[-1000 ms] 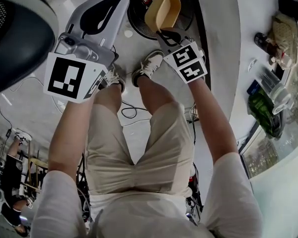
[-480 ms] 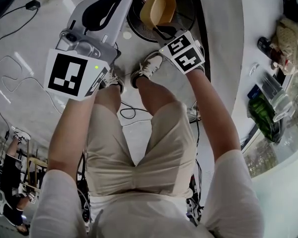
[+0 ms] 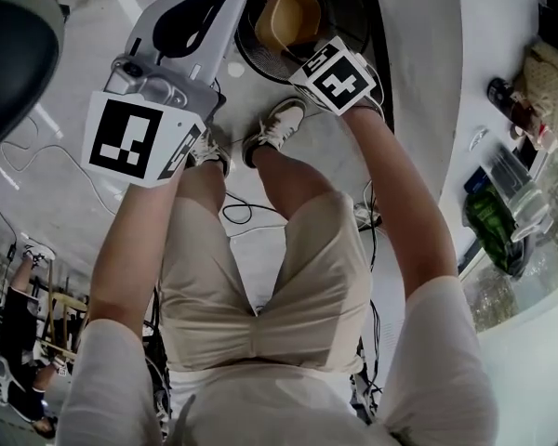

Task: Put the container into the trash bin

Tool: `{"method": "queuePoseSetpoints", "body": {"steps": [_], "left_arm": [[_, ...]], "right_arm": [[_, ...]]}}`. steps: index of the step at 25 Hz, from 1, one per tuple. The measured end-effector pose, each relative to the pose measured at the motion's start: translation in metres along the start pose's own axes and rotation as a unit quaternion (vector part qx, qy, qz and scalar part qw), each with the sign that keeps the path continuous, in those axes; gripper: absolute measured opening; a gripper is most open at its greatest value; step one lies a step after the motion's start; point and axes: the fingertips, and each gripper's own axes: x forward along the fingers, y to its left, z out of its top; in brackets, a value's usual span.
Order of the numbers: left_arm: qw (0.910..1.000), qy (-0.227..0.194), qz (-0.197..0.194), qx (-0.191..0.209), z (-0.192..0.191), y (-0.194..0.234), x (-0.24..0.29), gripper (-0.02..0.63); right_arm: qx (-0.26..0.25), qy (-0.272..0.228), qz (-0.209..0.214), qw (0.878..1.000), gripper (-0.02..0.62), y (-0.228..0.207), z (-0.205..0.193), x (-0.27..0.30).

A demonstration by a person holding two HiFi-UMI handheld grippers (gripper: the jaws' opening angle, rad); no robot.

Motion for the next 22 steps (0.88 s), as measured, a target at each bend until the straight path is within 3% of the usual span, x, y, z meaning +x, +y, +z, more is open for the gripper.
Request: {"method": "queuePoseSetpoints", "body": {"steps": [15, 20, 22], "left_arm": [[0.9997, 0.023, 0.001, -0.004, -0.015, 0.009, 0.005, 0.017], [0.9997, 0.025, -0.002, -0.004, -0.020, 0.006, 0.004, 0.017], [0.9997, 0.025, -0.004, -0.004, -0.019, 0.005, 0.004, 0.017]], "right_arm": [[0.000, 0.092, 0.054, 0.994, 0.023, -0.012, -0.011, 0.043], [-0.016, 0.092, 0.055, 0.994, 0.029, -0.011, -0.011, 0.046], [-0.018, 0.090, 0.054, 0.994, 0.066, -0.011, -0.007, 0.043]]}}
